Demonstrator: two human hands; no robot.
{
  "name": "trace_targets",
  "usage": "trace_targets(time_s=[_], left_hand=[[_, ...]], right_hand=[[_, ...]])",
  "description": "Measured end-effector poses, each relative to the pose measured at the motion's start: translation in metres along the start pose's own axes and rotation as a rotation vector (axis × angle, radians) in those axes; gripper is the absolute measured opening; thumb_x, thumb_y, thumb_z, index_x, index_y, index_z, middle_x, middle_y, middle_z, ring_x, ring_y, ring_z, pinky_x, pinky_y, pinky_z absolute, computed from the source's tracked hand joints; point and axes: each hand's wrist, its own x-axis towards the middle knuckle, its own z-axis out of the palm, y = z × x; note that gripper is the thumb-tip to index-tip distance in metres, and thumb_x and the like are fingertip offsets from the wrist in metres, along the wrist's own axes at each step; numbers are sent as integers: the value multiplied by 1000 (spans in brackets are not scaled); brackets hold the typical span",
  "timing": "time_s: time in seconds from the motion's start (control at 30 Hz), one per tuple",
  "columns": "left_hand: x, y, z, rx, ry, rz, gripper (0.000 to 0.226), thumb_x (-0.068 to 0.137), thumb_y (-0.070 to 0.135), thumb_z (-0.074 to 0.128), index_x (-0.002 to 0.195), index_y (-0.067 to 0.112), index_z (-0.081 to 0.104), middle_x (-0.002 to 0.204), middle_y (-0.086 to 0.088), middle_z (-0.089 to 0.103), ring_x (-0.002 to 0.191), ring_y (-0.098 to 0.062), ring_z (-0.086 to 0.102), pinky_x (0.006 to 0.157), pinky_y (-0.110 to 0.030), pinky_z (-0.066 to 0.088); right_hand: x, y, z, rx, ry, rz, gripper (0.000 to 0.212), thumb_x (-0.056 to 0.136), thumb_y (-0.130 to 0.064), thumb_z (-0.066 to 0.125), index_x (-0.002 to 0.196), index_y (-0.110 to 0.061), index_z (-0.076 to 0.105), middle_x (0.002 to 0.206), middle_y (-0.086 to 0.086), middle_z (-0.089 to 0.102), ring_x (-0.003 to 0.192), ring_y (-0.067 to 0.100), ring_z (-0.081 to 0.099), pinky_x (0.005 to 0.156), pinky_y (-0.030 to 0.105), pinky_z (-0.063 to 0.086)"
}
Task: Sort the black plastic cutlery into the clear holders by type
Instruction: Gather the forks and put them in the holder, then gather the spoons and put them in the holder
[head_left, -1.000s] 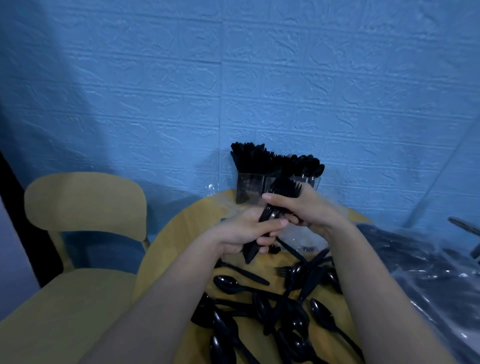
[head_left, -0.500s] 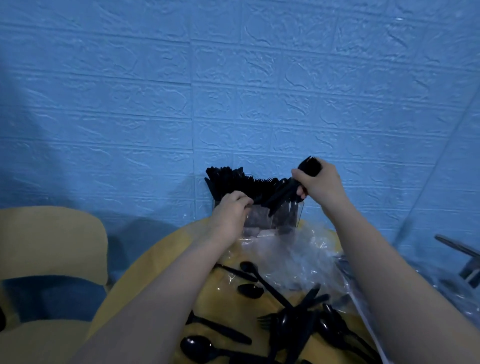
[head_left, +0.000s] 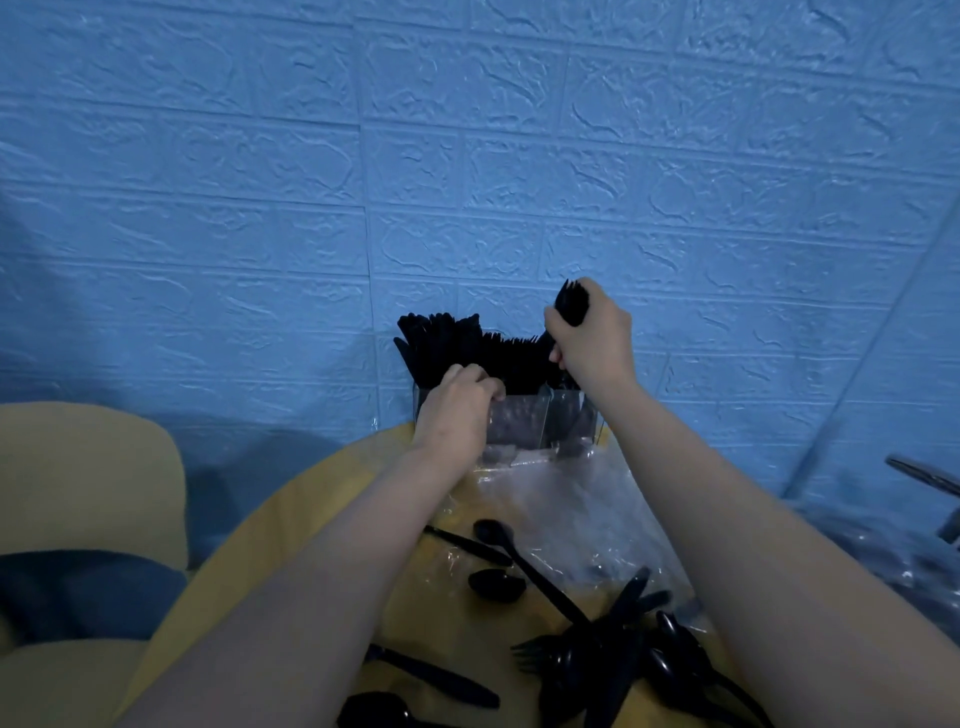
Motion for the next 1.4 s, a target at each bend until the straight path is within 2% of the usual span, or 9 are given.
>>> trace_targets(time_s=[0.4, 0.47, 0.6, 0.8, 0.93, 1.07, 1.17, 1.23, 1.4], left_hand=[[0, 0, 0, -223, 2, -66, 25, 93, -1, 49, 108, 6, 68, 114, -7, 58, 111, -22, 48, 93, -25, 37], [-1, 1, 0, -236, 11, -71, 25, 92, -2, 50, 107, 5, 68, 113, -8, 59, 110, -24, 48, 92, -25, 37], [-3, 2, -2, -245, -5, -68, 26, 93, -1, 49, 111, 5, 66, 117, -9, 57, 111, -23, 46, 92, -24, 34], [-7, 3, -5, -239, -21, -68, 29, 93, 2, 50, 119, 6, 62, 122, -7, 55, 114, -22, 46, 97, -29, 37], [-15, 7, -9, -266, -51, -64, 33, 94, 2, 48, 125, 5, 59, 127, -9, 54, 117, -24, 48, 98, -26, 36], [-31, 13, -22, -329, -30, -90, 35, 93, 1, 51, 127, 7, 58, 127, -8, 55, 119, -22, 50, 100, -23, 34], [-51, 22, -36, -369, -68, -110, 28, 93, 3, 53, 117, 13, 63, 115, 0, 57, 105, -15, 54, 93, -24, 42], [-68, 31, -46, -393, -194, -31, 22, 92, 5, 55, 102, 18, 69, 109, 6, 58, 98, -5, 53, 91, -23, 44], [-101, 57, -58, -527, -598, 239, 30, 93, 4, 52, 92, 24, 74, 131, 8, 44, 114, 9, 42, 95, -19, 41]], right_hand=[[2, 5, 7, -148, -175, -36, 23, 91, -22, 63, 100, -18, 43, 65, 2, 52, 37, 5, 50, 38, 15, 38], [0, 10, 10, -217, -236, -37, 28, 87, -28, 68, 104, -18, 48, 73, 7, 58, 55, 16, 56, 50, 20, 41], [-7, 24, 17, -364, -336, -34, 61, 85, -34, 70, 135, -9, 46, 132, 12, 52, 120, 24, 50, 95, 31, 40], [-23, 31, 22, -666, -15, -515, 52, 93, -44, 47, 134, -12, 51, 132, 6, 55, 120, 29, 49, 99, 41, 33], [-25, 40, 20, -734, -356, -464, 56, 100, -42, 35, 149, -16, 27, 155, -1, 29, 145, 18, 20, 116, 32, 4], [-34, 24, -8, -505, -254, -468, 52, 97, -34, 50, 143, -12, 40, 151, 7, 35, 140, 25, 30, 114, 34, 18], [-52, 17, -43, -435, -306, -373, 39, 95, -26, 56, 132, -12, 54, 143, 4, 43, 128, 19, 44, 100, 20, 29], [-67, 19, -68, -437, -349, -328, 27, 93, -20, 59, 118, -10, 63, 128, 5, 54, 112, 18, 53, 88, 13, 31], [-105, 16, -116, -599, -480, -196, 15, 92, -23, 59, 90, -14, 70, 82, 0, 66, 78, 17, 59, 79, 35, 48]])
